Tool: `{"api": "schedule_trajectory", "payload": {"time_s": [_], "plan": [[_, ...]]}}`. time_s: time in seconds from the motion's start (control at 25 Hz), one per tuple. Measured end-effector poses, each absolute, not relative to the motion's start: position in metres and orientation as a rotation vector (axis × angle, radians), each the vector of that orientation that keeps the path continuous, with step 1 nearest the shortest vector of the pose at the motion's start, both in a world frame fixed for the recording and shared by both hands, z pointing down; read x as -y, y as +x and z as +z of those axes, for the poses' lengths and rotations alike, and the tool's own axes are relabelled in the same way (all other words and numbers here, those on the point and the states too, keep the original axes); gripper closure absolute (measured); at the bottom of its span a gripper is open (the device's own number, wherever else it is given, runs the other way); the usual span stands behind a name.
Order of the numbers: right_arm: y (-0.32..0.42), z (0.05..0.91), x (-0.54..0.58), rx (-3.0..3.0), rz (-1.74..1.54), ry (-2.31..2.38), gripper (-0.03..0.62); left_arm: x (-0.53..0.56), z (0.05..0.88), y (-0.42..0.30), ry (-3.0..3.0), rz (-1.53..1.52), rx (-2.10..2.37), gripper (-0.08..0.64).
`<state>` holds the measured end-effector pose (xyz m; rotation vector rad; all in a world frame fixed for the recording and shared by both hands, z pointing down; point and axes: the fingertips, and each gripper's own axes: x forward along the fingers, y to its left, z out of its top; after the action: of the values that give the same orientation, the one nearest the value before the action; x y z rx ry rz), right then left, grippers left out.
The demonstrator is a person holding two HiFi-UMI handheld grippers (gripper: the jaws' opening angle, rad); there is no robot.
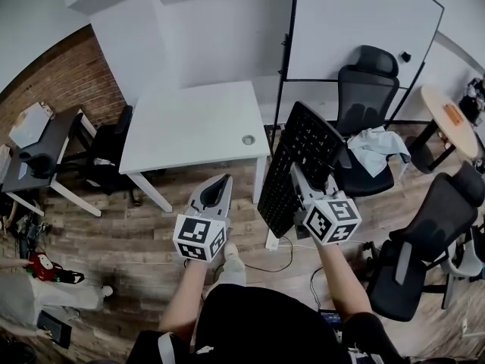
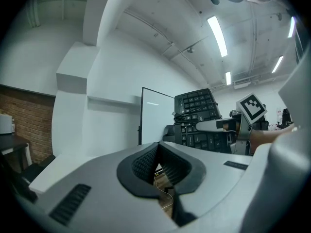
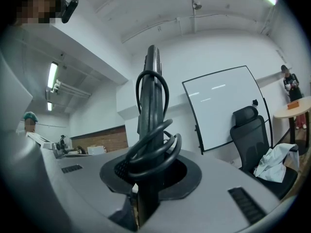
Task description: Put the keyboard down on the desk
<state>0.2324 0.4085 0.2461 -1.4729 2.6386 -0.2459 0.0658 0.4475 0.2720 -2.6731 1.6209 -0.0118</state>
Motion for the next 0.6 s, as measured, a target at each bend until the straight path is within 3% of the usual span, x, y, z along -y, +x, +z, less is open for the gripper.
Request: {"api": "schedule_trajectory", "payload": {"time_s": [0.6], "plan": [[0.148,0.247,-0.239,-2.674,-0.29,-1.475,0.485,-0.282,0.278,-0.02,-2.704,-0.021,-1.658,0.548]]}}
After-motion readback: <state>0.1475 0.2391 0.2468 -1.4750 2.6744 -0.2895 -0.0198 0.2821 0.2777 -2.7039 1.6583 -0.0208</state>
